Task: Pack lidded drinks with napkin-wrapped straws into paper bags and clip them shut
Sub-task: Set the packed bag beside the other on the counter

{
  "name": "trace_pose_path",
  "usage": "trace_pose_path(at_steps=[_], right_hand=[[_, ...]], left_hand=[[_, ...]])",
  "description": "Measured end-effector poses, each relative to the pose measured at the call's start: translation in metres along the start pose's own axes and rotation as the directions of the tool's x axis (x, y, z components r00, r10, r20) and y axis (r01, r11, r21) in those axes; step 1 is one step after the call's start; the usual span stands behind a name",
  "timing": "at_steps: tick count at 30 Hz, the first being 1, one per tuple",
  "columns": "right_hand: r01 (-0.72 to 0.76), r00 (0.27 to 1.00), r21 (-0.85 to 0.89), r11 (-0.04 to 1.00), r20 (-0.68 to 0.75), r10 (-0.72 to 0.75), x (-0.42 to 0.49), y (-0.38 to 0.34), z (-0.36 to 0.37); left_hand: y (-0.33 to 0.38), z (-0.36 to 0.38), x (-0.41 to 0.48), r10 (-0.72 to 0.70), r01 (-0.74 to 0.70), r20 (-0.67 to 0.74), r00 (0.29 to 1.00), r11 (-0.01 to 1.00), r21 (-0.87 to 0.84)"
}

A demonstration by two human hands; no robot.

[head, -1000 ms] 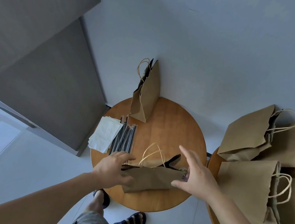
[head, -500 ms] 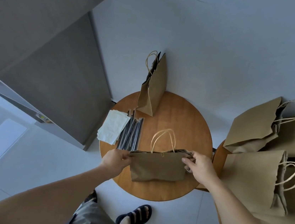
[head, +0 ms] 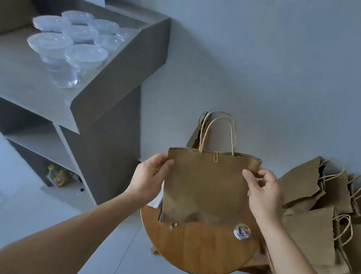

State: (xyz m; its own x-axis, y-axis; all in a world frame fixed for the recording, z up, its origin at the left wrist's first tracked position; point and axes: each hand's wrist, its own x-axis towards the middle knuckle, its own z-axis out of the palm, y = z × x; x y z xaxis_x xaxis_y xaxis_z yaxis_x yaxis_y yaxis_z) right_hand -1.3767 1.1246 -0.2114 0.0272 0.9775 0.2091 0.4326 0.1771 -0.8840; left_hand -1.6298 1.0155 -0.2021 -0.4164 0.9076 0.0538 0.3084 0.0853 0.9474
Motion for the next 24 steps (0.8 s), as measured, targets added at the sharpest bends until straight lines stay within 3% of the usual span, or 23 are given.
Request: trace_pose_path(at_steps=[6,9,15,24], right_hand=[[0.217,0.972,0.132,0.967,-0.117,-0.203,-0.028,-0.139,0.044],[0.281,0.959,0.183,0.942,-0.096,-0.267,-0.042,-0.210,0.065],[0.210,0.954,0.383,0.899,0.122,-0.275,-0.055,-0.318,0.117],[0.244,0.833,0.521,0.818,0.319,-0.452,-0.045,-0.437,0.248]], left_hand=[[0.050,-0.119,-0.014,0.201,-0.213,-0.204,0.958,0.976,-0.040],[0.074,-0.180,-0.020,0.244,-0.266,-0.325,0.914,0.964,-0.023],[0.112,-0.291,-0.025,0.341,-0.355,-0.512,0.788,0.932,0.075],[0.117,-0.449,0.010,0.375,-0.274,-0.696,0.612,0.926,0.258]])
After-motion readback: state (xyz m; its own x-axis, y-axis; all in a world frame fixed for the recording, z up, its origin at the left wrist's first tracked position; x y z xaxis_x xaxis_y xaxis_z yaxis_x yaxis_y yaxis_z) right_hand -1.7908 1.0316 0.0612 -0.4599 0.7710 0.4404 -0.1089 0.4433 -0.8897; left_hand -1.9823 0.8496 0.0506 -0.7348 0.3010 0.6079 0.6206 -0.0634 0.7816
